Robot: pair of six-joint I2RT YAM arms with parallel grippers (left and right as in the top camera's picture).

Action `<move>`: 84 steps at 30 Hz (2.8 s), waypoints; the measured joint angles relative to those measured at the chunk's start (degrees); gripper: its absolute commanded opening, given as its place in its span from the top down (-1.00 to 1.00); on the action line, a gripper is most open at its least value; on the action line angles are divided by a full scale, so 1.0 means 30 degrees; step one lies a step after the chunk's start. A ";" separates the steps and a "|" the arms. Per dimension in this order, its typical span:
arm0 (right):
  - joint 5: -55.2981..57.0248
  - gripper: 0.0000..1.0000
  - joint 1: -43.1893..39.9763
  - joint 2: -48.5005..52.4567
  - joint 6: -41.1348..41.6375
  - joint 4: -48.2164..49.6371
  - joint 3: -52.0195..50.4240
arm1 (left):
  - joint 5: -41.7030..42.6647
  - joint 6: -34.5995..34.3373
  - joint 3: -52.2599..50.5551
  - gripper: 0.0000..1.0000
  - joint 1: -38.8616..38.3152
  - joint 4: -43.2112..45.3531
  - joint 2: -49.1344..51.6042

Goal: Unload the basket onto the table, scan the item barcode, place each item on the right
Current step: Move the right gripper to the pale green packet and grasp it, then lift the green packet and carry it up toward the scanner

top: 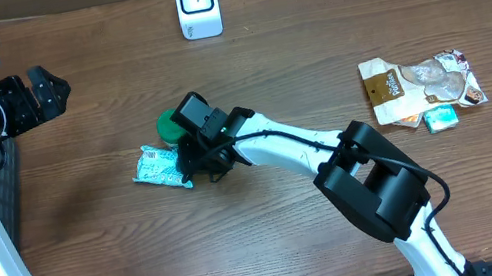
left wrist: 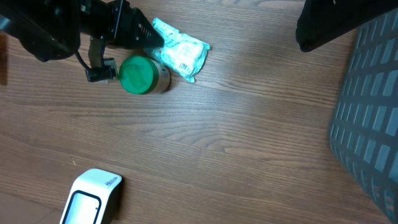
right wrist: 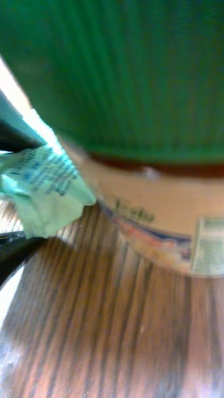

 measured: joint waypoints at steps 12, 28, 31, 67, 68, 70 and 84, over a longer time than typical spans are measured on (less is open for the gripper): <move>-0.0364 0.92 -0.0284 -0.0095 -0.0532 -0.0736 0.0138 | 0.0000 0.0000 0.0000 -0.99 0.0000 0.0000 0.0000; 0.0153 0.92 -0.4575 -0.3716 -0.7235 -0.6062 0.0087 | 0.0000 0.0000 0.0000 -1.00 0.0000 0.0000 0.0000; 0.0226 0.92 -0.5435 -0.3672 -0.9391 -0.6805 0.0087 | 0.0000 -0.0007 0.0000 -0.99 0.0000 0.0007 0.0000; -0.6958 0.28 -0.8459 0.0372 -1.4207 -0.7082 0.0131 | 0.0000 -0.0007 0.0000 -1.00 0.0000 0.0007 0.0000; -0.7118 0.36 -0.8327 0.0481 -1.3996 -0.6929 0.0146 | -0.0007 0.0000 0.0000 -1.00 0.0000 0.0000 0.0000; -0.7446 0.64 -0.8094 0.0714 -1.3573 -0.6659 0.0182 | 0.0000 0.0000 0.0000 -0.99 0.0000 0.0000 0.0000; -0.9930 0.92 -0.9085 0.1202 -1.2968 -0.5952 0.0233 | 0.0000 0.0000 0.0000 -1.00 0.0000 0.0000 0.0000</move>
